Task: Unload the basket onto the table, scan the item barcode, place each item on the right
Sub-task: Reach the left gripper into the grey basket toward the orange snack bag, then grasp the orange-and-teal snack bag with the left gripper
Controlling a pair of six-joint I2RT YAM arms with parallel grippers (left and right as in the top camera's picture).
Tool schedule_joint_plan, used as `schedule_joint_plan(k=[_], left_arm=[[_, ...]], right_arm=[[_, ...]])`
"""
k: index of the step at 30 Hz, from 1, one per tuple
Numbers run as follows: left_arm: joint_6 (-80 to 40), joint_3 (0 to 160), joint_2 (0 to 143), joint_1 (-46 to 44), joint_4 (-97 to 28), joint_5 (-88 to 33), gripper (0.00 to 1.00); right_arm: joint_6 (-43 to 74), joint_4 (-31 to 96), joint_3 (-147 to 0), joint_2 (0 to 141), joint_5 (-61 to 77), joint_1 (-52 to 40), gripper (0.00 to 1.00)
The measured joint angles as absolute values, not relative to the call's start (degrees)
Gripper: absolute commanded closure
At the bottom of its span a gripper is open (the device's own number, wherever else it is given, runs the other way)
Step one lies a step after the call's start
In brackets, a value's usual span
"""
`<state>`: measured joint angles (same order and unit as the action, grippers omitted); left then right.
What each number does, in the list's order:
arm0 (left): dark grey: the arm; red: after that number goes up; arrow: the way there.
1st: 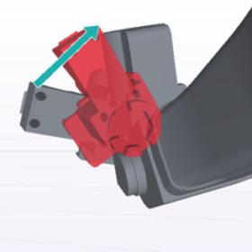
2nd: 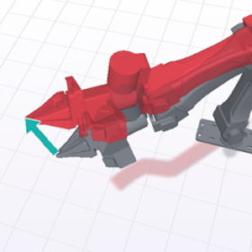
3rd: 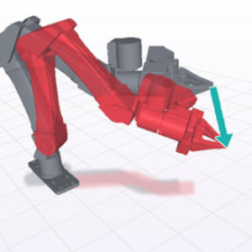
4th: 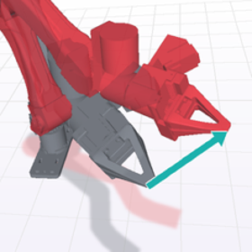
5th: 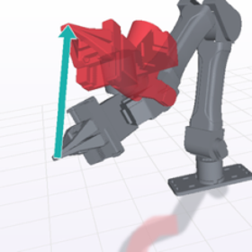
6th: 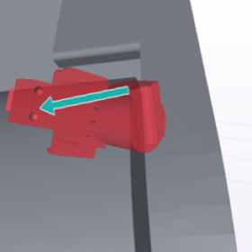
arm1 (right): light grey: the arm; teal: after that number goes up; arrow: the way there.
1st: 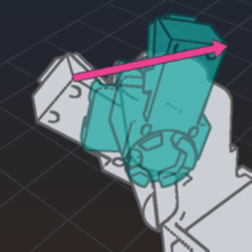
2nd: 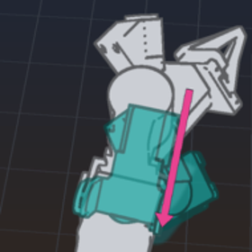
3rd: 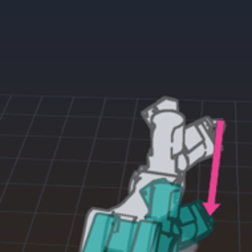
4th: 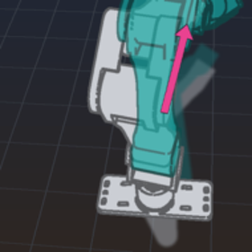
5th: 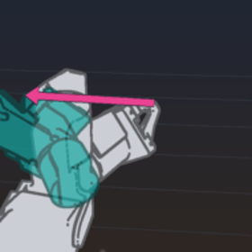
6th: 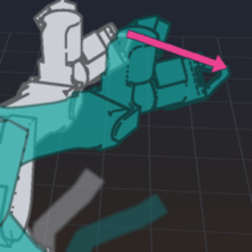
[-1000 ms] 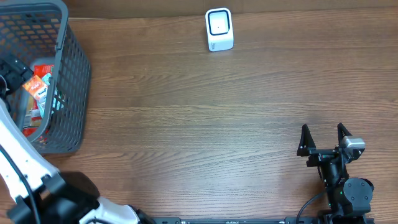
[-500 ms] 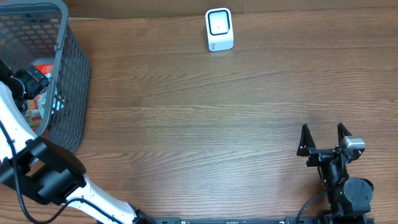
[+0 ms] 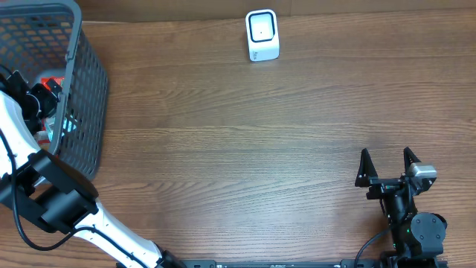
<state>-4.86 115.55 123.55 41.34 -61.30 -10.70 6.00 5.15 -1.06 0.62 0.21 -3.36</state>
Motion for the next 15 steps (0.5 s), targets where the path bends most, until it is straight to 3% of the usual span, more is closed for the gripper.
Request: schedule_joint_plan(k=[15], left_arm=[[-4.3,115.5,123.8,41.3,-61.6,-10.4,0.0]], right_arm=[[6.0,5.1,-1.1,0.6,0.2,-3.4,0.0]])
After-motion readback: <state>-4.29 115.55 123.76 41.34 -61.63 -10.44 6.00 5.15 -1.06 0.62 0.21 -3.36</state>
